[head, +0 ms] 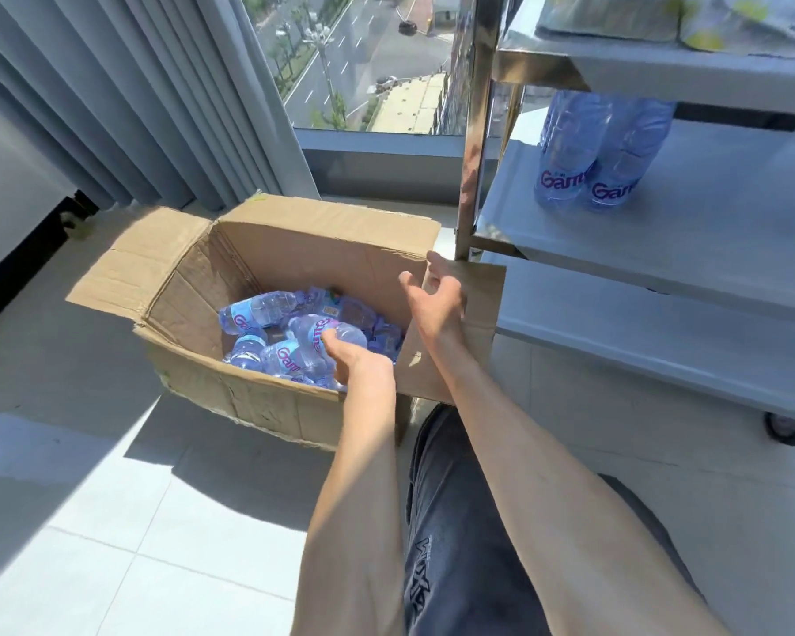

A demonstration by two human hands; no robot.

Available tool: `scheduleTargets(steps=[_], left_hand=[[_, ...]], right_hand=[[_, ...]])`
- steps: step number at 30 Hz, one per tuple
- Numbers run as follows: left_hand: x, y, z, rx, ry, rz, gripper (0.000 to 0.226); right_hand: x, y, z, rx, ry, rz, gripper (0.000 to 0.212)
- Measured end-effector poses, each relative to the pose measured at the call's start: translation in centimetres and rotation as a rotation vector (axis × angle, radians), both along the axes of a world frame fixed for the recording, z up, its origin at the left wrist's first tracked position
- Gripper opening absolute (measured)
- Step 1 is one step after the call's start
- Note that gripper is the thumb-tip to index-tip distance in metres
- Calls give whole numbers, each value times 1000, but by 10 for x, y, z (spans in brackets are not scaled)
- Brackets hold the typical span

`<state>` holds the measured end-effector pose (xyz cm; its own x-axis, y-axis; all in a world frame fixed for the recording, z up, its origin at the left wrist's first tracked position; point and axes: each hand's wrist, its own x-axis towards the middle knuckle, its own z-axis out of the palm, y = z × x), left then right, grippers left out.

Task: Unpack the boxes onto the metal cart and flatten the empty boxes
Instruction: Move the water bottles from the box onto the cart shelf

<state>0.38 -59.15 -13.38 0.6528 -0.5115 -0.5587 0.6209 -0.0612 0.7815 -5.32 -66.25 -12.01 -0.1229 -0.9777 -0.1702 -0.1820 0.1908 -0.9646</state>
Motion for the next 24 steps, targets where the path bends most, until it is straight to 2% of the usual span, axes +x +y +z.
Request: scheduleTargets(steps=[1,2,3,4,5,6,9,12,15,17,22,24], left_hand=[[4,3,-2,3,53,1,71],[5,0,1,60,-40,-36,67],[8,-9,3,78,-19,-34,62],[10,-15,8,98,84,9,57],[8,-30,13,74,308,144,56],[4,-38,16,12,356,182,55],[-17,-41,18,-93,310,150,56],[-36,-35,25,-135,327,94,39],[-52,-27,32,-146,313,54,34],[-65,-15,37,-174,284,41,39],[-94,38,43,-340,169,-116,41],[-108,61,41,-438,151,-202,46]], right_hand=[[-7,1,2,2,26,3,53],[-13,3,3,-23,41,10,51],[-20,3,6,-51,40,18,49],[-27,3,10,-64,34,27,45],[-32,2,16,-62,33,30,41],[-38,1,23,-61,41,29,37],[-48,-1,43,-71,102,24,22],[-57,2,59,-85,49,0,20],[-68,6,68,-94,-12,-36,26],[-75,11,72,-100,-35,-47,31],[-99,28,81,-72,-138,29,62],[-112,39,83,-34,-243,57,65]])
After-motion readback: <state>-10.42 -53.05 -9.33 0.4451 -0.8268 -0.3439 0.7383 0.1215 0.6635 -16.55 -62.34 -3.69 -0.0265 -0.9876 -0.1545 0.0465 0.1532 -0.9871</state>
